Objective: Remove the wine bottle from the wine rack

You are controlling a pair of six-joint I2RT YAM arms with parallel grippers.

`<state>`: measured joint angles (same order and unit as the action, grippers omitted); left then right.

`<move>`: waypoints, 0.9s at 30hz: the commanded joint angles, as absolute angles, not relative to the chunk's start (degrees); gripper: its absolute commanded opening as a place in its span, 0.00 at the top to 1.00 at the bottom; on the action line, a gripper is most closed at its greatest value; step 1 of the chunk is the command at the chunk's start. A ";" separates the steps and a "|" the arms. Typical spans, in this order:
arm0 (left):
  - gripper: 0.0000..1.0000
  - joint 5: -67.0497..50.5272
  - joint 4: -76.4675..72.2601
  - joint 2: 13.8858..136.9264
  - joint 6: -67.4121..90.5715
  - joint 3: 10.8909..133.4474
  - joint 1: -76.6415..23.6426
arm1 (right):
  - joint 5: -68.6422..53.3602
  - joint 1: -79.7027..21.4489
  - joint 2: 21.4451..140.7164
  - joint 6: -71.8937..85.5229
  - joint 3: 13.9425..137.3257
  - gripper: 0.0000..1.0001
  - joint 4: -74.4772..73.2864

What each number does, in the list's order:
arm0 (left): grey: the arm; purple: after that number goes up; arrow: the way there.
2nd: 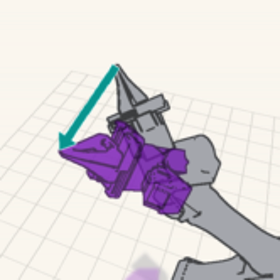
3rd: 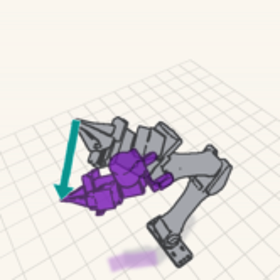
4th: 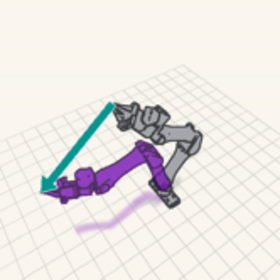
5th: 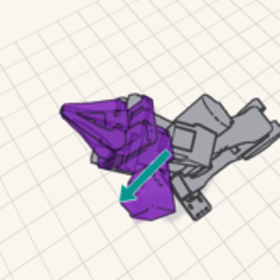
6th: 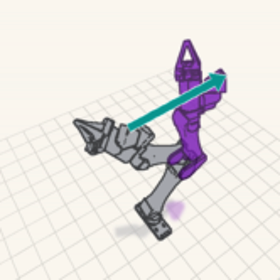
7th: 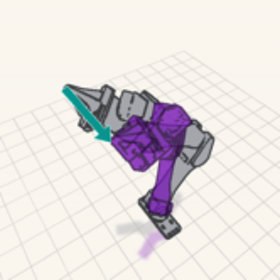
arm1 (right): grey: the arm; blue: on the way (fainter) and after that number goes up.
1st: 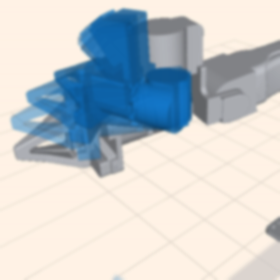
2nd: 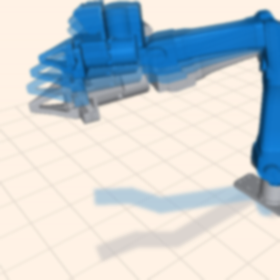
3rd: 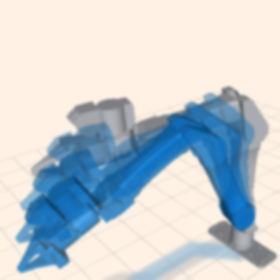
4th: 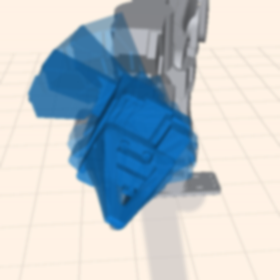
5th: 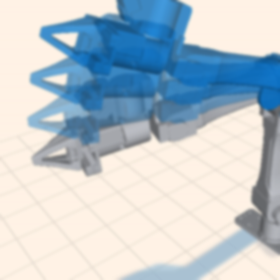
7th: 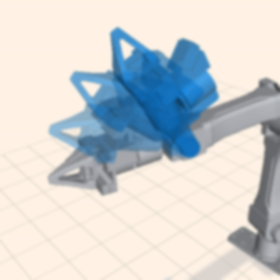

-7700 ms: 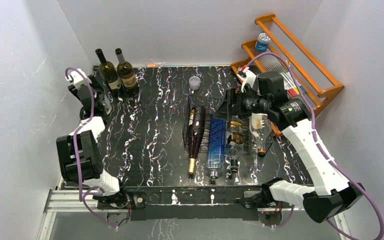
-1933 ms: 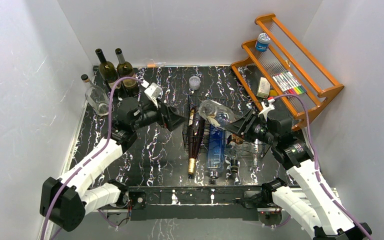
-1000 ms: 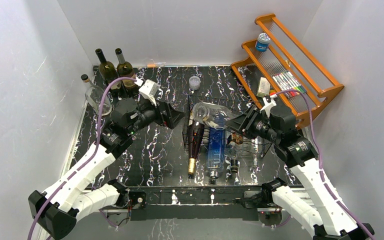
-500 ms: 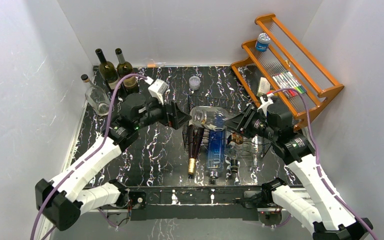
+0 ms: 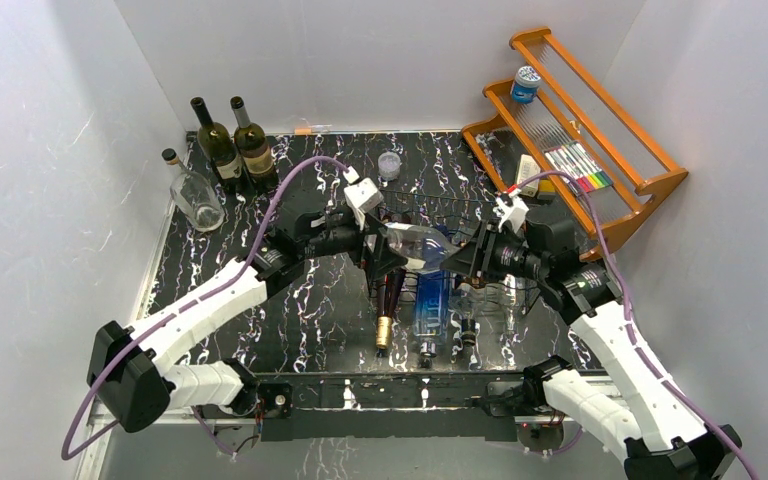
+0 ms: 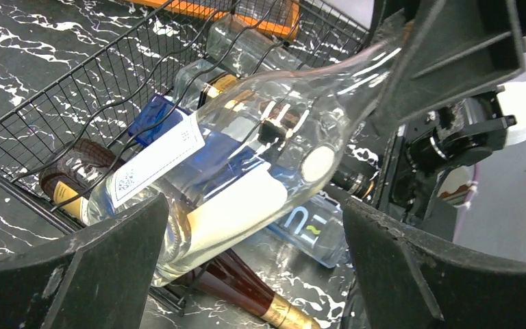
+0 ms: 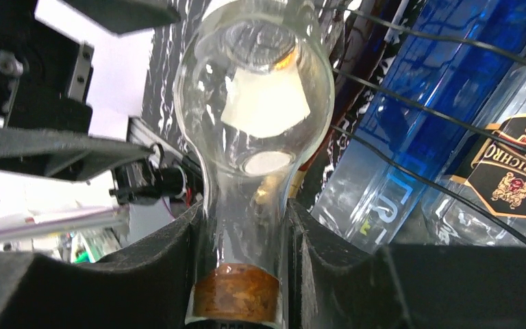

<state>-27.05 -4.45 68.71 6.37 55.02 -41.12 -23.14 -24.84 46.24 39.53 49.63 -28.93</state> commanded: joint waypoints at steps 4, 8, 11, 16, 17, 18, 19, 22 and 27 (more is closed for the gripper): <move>0.02 -30.89 -5.88 72.82 1.08 55.99 -41.82 | -33.41 -25.00 45.66 31.40 51.38 0.96 -34.28; 0.02 -31.06 -6.04 73.40 1.67 54.93 -41.99 | -35.44 -25.00 46.71 30.33 50.48 0.93 -35.69; 0.02 -29.92 -6.15 73.28 2.75 54.63 -42.10 | -39.43 -24.97 47.77 30.08 48.25 0.93 -34.16; 0.02 -27.66 -6.05 71.91 3.85 54.12 -42.09 | -42.67 -25.04 47.22 31.84 45.38 1.00 -30.11; 0.02 -27.15 -5.80 71.56 4.19 54.18 -42.10 | -43.73 -25.05 46.87 32.28 44.95 1.00 -29.14; 0.02 -26.81 -5.58 71.18 4.48 54.31 -42.10 | -44.84 -25.04 46.38 32.75 44.54 1.00 -28.23; 0.02 -26.50 -5.09 70.92 4.93 54.52 -42.10 | -46.31 -24.97 45.80 33.27 43.91 1.00 -27.12; 0.02 -24.51 -3.29 70.14 6.68 55.58 -42.05 | -50.26 -25.00 43.28 38.47 40.88 1.00 -19.90; 0.02 -17.69 0.61 68.57 10.90 58.11 -42.10 | -49.70 -25.04 40.52 49.79 35.10 1.00 -8.33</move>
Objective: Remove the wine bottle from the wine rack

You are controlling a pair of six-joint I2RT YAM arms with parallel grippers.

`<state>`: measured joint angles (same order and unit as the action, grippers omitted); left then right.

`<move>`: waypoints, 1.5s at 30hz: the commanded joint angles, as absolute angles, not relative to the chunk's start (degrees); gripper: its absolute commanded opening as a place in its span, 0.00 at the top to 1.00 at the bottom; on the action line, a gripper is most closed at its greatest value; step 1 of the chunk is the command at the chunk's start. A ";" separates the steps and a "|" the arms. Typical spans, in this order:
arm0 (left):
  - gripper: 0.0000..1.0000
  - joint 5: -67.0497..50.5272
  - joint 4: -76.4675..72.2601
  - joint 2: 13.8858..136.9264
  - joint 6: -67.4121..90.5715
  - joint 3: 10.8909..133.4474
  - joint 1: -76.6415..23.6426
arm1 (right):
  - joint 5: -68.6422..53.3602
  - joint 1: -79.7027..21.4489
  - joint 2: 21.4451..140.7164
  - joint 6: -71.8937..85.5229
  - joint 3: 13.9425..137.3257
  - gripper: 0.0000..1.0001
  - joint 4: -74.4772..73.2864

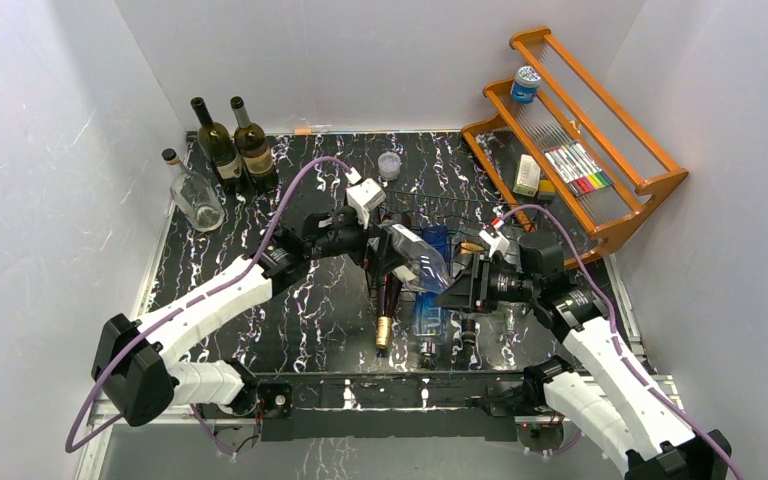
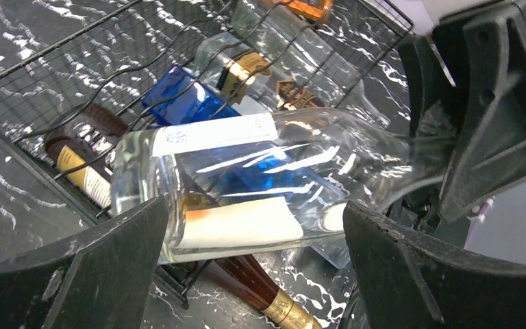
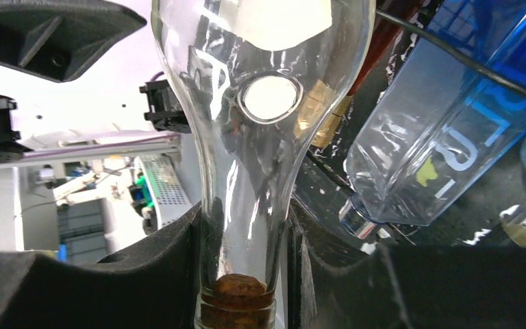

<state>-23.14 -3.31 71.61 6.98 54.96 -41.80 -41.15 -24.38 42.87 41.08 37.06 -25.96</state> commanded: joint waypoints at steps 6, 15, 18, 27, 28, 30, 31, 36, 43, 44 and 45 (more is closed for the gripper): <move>0.02 -11.61 7.52 65.62 14.76 61.95 -42.09 | -45.99 -25.05 37.96 54.36 36.01 1.00 -5.19; 0.02 -5.71 11.02 62.26 17.17 63.65 -42.02 | -45.19 -25.01 36.32 61.66 36.43 1.00 2.12; 0.02 -5.86 11.33 62.18 17.67 64.08 -42.10 | -45.18 -24.96 36.35 62.57 37.16 1.00 2.57; 0.02 -5.81 12.13 62.23 17.81 64.86 -42.07 | -44.48 -25.04 36.25 65.99 40.00 1.00 4.63; 0.02 -5.62 12.39 62.23 17.70 65.11 -42.06 | -44.41 -25.04 36.28 66.38 40.42 1.00 5.03; 0.02 -5.17 12.79 62.08 17.46 65.61 -42.08 | -43.92 -25.00 36.78 65.47 41.99 1.00 4.03; 0.02 -5.03 12.95 61.97 17.30 65.79 -42.09 | -43.87 -25.04 37.27 64.82 42.99 1.00 3.22; 0.02 -3.81 14.20 61.31 16.03 67.39 -42.06 | -43.75 -25.04 39.71 63.37 47.19 1.00 1.26; 0.02 -1.78 16.34 59.46 14.13 68.55 -42.10 | -43.89 -25.02 44.43 62.30 51.43 1.00 0.16; 0.02 -1.71 16.53 59.17 13.95 68.50 -42.07 | -44.09 -25.03 45.91 61.80 52.22 1.00 -0.53; 0.02 -1.63 16.78 58.88 13.85 68.51 -42.07 | -44.72 -24.97 47.51 61.60 52.79 1.00 -0.65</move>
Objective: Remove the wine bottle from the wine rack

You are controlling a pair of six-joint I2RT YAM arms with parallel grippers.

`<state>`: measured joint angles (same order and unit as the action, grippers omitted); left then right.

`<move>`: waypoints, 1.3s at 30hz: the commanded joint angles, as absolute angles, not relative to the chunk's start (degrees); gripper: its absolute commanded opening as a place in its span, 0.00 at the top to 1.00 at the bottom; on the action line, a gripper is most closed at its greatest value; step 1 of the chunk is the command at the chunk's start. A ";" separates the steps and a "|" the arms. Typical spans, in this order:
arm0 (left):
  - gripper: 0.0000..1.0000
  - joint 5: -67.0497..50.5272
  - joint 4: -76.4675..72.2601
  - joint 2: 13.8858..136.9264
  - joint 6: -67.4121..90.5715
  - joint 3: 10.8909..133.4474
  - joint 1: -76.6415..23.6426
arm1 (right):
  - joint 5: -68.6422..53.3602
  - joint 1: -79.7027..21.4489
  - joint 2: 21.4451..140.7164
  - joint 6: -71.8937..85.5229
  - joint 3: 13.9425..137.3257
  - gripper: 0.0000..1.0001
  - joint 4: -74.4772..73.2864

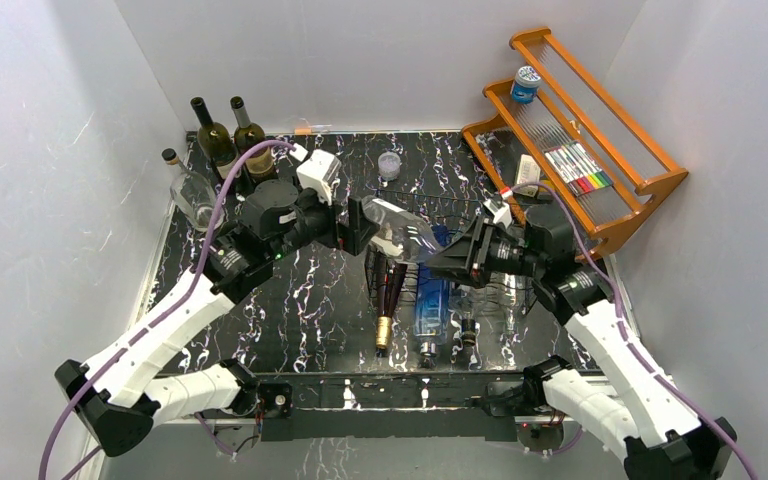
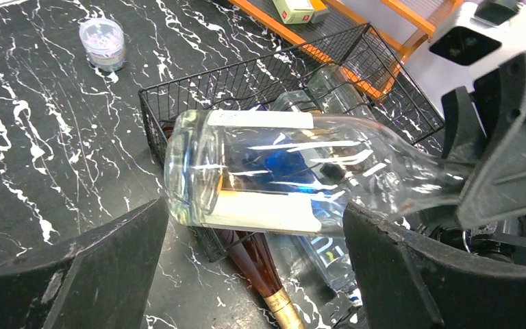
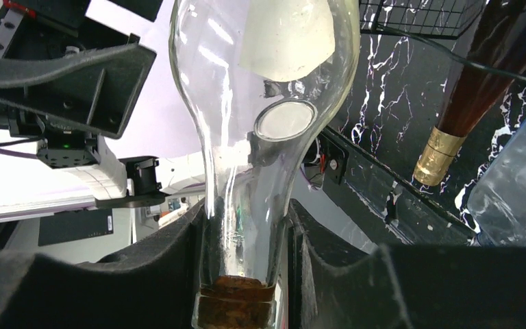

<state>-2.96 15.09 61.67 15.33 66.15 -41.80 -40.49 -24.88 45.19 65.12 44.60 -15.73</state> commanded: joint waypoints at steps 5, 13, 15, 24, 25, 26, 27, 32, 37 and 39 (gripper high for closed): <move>0.02 0.04 18.97 57.33 12.44 69.27 -42.04 | -47.86 -25.06 54.93 62.09 56.07 1.00 2.46; 0.02 4.38 23.60 53.68 10.33 68.91 -42.10 | -49.85 -26.56 66.58 61.76 63.01 1.00 4.43; 0.02 5.89 25.18 53.16 10.37 68.75 -42.10 | -49.85 -27.42 69.98 61.09 65.53 1.00 2.47; 0.02 9.92 25.21 48.57 11.84 59.30 -41.88 | -45.24 -34.86 83.31 55.57 77.74 1.00 -8.45; 0.02 9.73 25.37 48.18 11.32 57.92 -41.72 | -44.70 -35.50 84.86 54.67 79.71 1.00 -10.22; 0.02 9.58 25.40 47.81 10.14 56.90 -41.44 | -44.46 -36.40 86.41 53.95 81.33 1.00 -11.86; 0.02 9.24 25.21 47.34 9.01 55.94 -41.18 | -44.16 -37.06 88.04 52.97 83.32 1.00 -14.28; 0.02 -2.83 21.75 45.58 0.11 51.83 -39.82 | -39.15 -40.32 95.72 44.86 95.26 1.00 -29.11; 0.02 -9.34 18.45 45.71 -6.71 48.13 -39.81 | -38.71 -42.15 103.33 39.09 104.59 1.00 -40.38; 0.02 -11.51 16.36 45.70 -10.04 46.17 -39.81 | -38.31 -43.43 105.92 36.81 107.62 0.97 -44.13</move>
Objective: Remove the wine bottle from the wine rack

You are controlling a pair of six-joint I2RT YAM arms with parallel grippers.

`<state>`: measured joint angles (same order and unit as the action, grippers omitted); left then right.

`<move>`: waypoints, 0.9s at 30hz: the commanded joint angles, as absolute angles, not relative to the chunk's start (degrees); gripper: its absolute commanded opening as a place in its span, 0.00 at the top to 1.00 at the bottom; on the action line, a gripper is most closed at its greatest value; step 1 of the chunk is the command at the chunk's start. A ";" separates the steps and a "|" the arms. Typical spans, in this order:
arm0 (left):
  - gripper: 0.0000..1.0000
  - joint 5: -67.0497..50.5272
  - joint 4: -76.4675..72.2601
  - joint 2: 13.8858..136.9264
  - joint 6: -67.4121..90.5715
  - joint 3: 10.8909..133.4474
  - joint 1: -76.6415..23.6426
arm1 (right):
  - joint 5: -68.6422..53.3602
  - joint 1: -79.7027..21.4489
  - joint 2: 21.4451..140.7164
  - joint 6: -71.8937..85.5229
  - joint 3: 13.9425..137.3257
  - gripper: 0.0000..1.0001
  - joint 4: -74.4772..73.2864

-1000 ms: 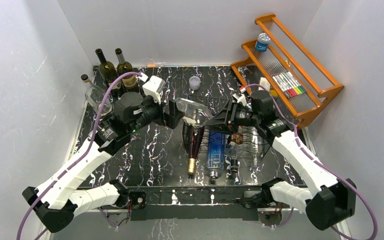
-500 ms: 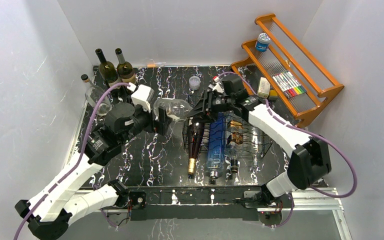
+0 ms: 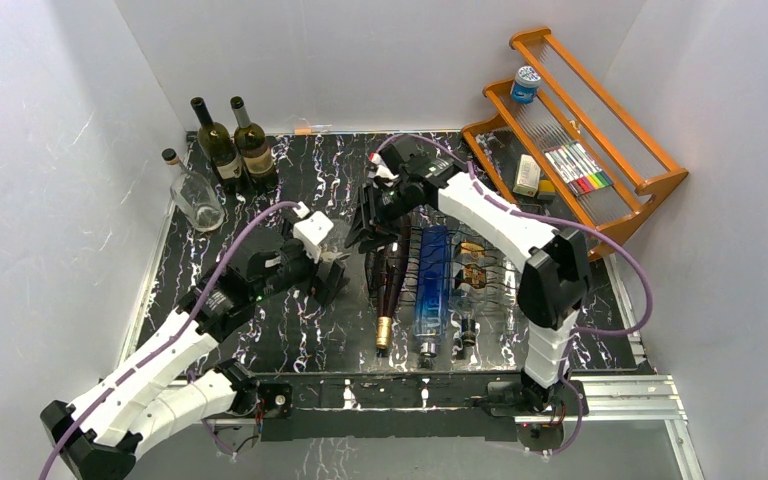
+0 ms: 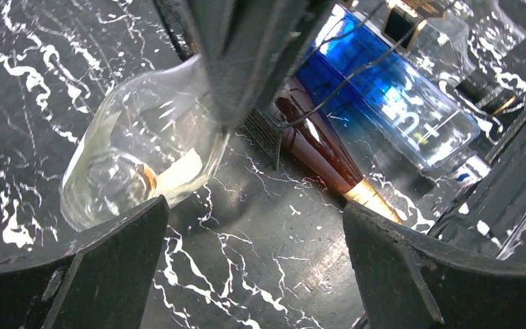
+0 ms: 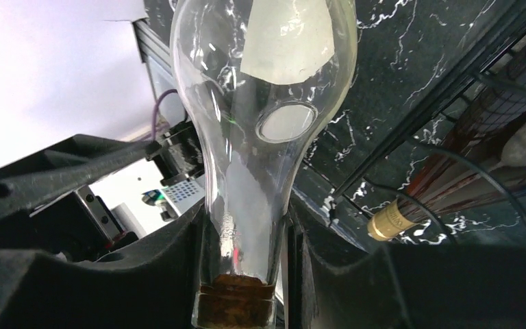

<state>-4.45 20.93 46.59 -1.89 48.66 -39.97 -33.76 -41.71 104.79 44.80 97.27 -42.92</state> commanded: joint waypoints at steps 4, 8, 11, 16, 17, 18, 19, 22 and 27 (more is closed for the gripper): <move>0.02 -14.06 12.68 46.04 -16.40 42.87 -39.86 | -36.09 -45.80 109.39 33.55 111.71 0.90 -47.79; 0.02 -12.77 6.81 44.91 -22.15 37.20 -39.84 | -35.77 -46.48 110.36 32.53 111.50 0.85 -48.16; 0.02 -12.02 3.68 45.44 -24.31 34.65 -39.82 | -36.30 -46.73 110.71 32.14 111.46 0.79 -47.99; 0.04 -4.00 0.13 48.34 -22.09 34.97 -39.82 | -37.84 -46.89 109.99 31.68 109.92 0.66 -46.57; 0.05 -3.87 -0.21 48.80 -22.17 35.00 -39.81 | -38.44 -46.93 109.55 31.91 109.18 0.63 -45.56; 0.06 -4.31 -0.52 49.29 -22.29 35.16 -39.80 | -38.90 -46.93 109.14 32.17 108.60 0.60 -44.74; 0.07 -5.00 -1.01 49.74 -22.24 35.32 -39.81 | -39.42 -46.93 108.96 32.31 108.21 0.58 -44.13; 0.10 -7.47 -2.61 51.22 -22.19 35.77 -39.81 | -41.83 -46.91 108.38 33.01 107.24 0.53 -42.27; 0.22 -8.61 -3.17 52.77 -22.44 35.98 -39.81 | -44.20 -46.99 105.18 36.49 102.38 0.39 -35.11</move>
<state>-5.65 -1.63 51.86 -22.39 34.89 -39.57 -35.09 -46.41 112.64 34.26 104.42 -47.83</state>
